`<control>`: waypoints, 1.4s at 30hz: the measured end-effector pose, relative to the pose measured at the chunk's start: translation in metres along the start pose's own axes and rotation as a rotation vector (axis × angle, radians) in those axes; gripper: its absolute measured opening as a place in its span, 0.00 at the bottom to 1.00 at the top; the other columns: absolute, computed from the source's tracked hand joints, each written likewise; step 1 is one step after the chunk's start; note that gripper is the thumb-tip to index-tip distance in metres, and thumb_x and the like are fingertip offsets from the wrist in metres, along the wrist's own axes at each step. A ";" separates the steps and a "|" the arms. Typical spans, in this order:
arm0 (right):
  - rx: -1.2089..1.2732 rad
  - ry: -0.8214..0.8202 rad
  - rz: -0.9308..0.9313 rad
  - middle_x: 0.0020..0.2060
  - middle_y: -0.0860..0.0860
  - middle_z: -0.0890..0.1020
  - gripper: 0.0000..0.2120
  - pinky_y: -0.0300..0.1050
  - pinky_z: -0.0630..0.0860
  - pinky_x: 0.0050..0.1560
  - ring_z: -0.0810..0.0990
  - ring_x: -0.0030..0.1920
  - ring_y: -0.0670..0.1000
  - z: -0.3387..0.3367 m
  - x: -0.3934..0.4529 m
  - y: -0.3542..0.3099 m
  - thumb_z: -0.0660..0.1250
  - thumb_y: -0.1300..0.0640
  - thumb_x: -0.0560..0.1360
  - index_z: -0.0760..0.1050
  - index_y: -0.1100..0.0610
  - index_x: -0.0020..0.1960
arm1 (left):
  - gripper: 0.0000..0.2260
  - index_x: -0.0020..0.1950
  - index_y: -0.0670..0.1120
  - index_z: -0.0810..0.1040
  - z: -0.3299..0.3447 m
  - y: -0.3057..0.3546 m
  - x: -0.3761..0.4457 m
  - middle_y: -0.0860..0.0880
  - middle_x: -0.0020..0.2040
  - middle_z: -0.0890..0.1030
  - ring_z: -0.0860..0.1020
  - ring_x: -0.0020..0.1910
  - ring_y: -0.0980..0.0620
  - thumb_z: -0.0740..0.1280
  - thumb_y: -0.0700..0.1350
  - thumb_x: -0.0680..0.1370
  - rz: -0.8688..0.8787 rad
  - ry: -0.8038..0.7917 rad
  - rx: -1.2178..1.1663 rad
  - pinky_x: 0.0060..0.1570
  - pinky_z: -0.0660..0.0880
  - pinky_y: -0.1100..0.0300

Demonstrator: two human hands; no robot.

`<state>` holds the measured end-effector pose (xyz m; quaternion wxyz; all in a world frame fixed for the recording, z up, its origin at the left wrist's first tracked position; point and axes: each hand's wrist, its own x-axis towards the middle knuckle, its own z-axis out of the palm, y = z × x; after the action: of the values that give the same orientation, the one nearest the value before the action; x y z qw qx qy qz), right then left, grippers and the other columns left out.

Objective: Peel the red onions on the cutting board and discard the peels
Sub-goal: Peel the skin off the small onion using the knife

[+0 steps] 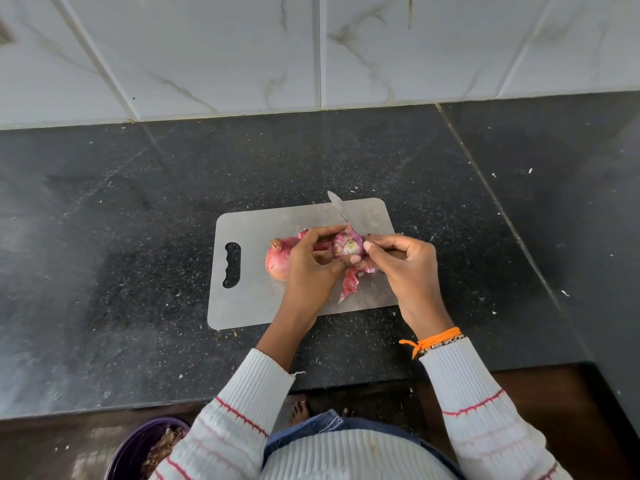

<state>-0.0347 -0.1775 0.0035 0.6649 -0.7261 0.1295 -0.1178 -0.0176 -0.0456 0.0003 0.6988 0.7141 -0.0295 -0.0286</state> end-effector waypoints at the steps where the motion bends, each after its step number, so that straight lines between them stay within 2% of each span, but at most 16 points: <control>1: -0.008 0.000 -0.009 0.40 0.52 0.84 0.08 0.40 0.80 0.42 0.84 0.42 0.48 0.000 0.000 -0.001 0.72 0.66 0.70 0.81 0.54 0.40 | 0.19 0.51 0.56 0.76 0.000 0.000 0.000 0.53 0.51 0.81 0.80 0.50 0.54 0.75 0.37 0.67 0.006 0.005 -0.001 0.52 0.78 0.59; 8: -0.136 0.054 -0.049 0.39 0.51 0.84 0.07 0.48 0.82 0.45 0.84 0.42 0.48 0.005 0.000 0.000 0.72 0.66 0.68 0.82 0.56 0.42 | 0.18 0.52 0.52 0.77 0.002 -0.002 -0.001 0.51 0.51 0.81 0.80 0.49 0.60 0.74 0.35 0.68 -0.028 -0.013 -0.084 0.45 0.76 0.67; 11: -0.129 0.076 -0.040 0.38 0.50 0.84 0.08 0.44 0.82 0.43 0.84 0.41 0.47 0.004 -0.001 0.000 0.70 0.66 0.69 0.81 0.53 0.41 | 0.16 0.53 0.51 0.77 0.002 -0.005 0.001 0.48 0.53 0.81 0.80 0.53 0.51 0.72 0.34 0.70 -0.086 -0.047 -0.183 0.50 0.79 0.59; 14: -0.056 0.034 -0.004 0.39 0.52 0.84 0.06 0.42 0.81 0.43 0.84 0.41 0.48 0.002 -0.001 -0.001 0.68 0.65 0.72 0.80 0.55 0.42 | 0.15 0.56 0.49 0.76 0.000 -0.009 0.001 0.45 0.55 0.80 0.79 0.57 0.45 0.70 0.36 0.72 -0.132 -0.071 -0.258 0.57 0.76 0.49; 17: -0.025 -0.006 0.064 0.39 0.53 0.83 0.07 0.48 0.82 0.43 0.83 0.42 0.52 0.002 0.001 0.001 0.62 0.63 0.75 0.77 0.57 0.42 | 0.14 0.57 0.49 0.76 0.000 -0.009 0.001 0.45 0.56 0.80 0.79 0.57 0.45 0.68 0.37 0.73 -0.173 -0.099 -0.340 0.55 0.77 0.53; 20: -0.104 -0.012 0.048 0.39 0.57 0.80 0.10 0.60 0.80 0.46 0.81 0.44 0.60 0.003 0.004 0.004 0.56 0.57 0.75 0.73 0.57 0.38 | 0.12 0.58 0.46 0.76 0.002 -0.007 0.001 0.42 0.57 0.79 0.81 0.52 0.48 0.63 0.36 0.77 -0.220 -0.116 -0.433 0.49 0.79 0.58; 23: -0.188 -0.013 0.007 0.37 0.63 0.76 0.14 0.64 0.76 0.44 0.76 0.40 0.62 0.001 0.006 0.007 0.55 0.54 0.74 0.70 0.64 0.39 | 0.10 0.58 0.44 0.76 0.003 -0.008 0.002 0.43 0.53 0.81 0.82 0.49 0.48 0.61 0.37 0.79 -0.264 -0.122 -0.482 0.48 0.80 0.58; 26: -0.293 0.011 -0.018 0.37 0.62 0.77 0.16 0.58 0.75 0.43 0.75 0.37 0.56 -0.002 0.006 0.009 0.58 0.56 0.78 0.72 0.67 0.40 | 0.09 0.57 0.45 0.76 0.003 -0.008 0.002 0.46 0.47 0.84 0.83 0.44 0.50 0.59 0.39 0.80 -0.283 -0.135 -0.481 0.44 0.81 0.60; 29: -0.366 0.017 -0.091 0.49 0.51 0.79 0.04 0.38 0.76 0.46 0.78 0.45 0.44 -0.004 0.006 0.009 0.65 0.60 0.75 0.76 0.58 0.50 | 0.10 0.56 0.46 0.76 0.002 -0.007 0.003 0.46 0.47 0.83 0.82 0.43 0.51 0.57 0.40 0.80 -0.300 -0.137 -0.465 0.44 0.80 0.61; 30: -0.362 0.004 -0.109 0.52 0.49 0.78 0.09 0.34 0.75 0.48 0.77 0.48 0.41 -0.004 0.005 0.007 0.65 0.62 0.75 0.75 0.55 0.54 | 0.10 0.56 0.46 0.76 0.002 -0.006 0.003 0.46 0.47 0.83 0.82 0.43 0.52 0.57 0.40 0.80 -0.304 -0.141 -0.464 0.44 0.80 0.62; 32: -0.323 -0.027 -0.127 0.52 0.48 0.80 0.08 0.39 0.77 0.53 0.78 0.51 0.42 -0.004 0.006 0.006 0.65 0.60 0.76 0.77 0.54 0.54 | 0.11 0.59 0.45 0.75 0.002 -0.006 0.002 0.46 0.50 0.82 0.82 0.45 0.52 0.57 0.40 0.80 -0.308 -0.154 -0.455 0.46 0.80 0.61; 34: -0.297 -0.052 -0.113 0.47 0.49 0.82 0.04 0.48 0.79 0.51 0.80 0.50 0.46 -0.002 0.005 0.003 0.68 0.56 0.74 0.79 0.53 0.48 | 0.12 0.62 0.42 0.74 0.002 -0.004 0.001 0.44 0.54 0.80 0.81 0.47 0.51 0.57 0.39 0.80 -0.308 -0.159 -0.431 0.49 0.80 0.59; 35: -0.285 -0.053 -0.095 0.45 0.50 0.82 0.03 0.49 0.79 0.50 0.80 0.48 0.47 -0.001 0.004 0.003 0.70 0.54 0.72 0.79 0.52 0.45 | 0.12 0.63 0.42 0.73 0.002 -0.004 0.001 0.43 0.56 0.79 0.81 0.49 0.51 0.57 0.38 0.80 -0.303 -0.156 -0.404 0.50 0.80 0.59; 37: -0.299 -0.031 -0.086 0.42 0.49 0.82 0.02 0.46 0.79 0.48 0.80 0.45 0.46 0.001 0.004 0.002 0.72 0.55 0.71 0.79 0.53 0.42 | 0.13 0.64 0.41 0.73 0.003 -0.002 0.000 0.44 0.58 0.78 0.80 0.52 0.51 0.58 0.38 0.80 -0.288 -0.156 -0.341 0.52 0.79 0.59; 39: -0.281 -0.021 -0.078 0.39 0.50 0.82 0.02 0.43 0.79 0.45 0.81 0.43 0.47 0.001 0.004 -0.002 0.71 0.58 0.71 0.79 0.56 0.42 | 0.14 0.64 0.41 0.73 0.002 -0.001 -0.001 0.46 0.56 0.79 0.80 0.53 0.50 0.61 0.36 0.79 -0.275 -0.182 -0.292 0.54 0.78 0.58; 42: 0.012 -0.029 0.017 0.34 0.49 0.81 0.04 0.33 0.76 0.36 0.80 0.35 0.41 0.002 0.005 -0.008 0.66 0.61 0.75 0.78 0.61 0.43 | 0.15 0.62 0.42 0.73 0.003 -0.002 -0.002 0.47 0.53 0.79 0.80 0.53 0.50 0.64 0.33 0.76 -0.283 -0.227 -0.237 0.56 0.77 0.58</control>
<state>-0.0296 -0.1767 0.0110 0.6722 -0.7224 0.1253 -0.1027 -0.0199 -0.0480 -0.0016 0.7590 0.6162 -0.0039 -0.2101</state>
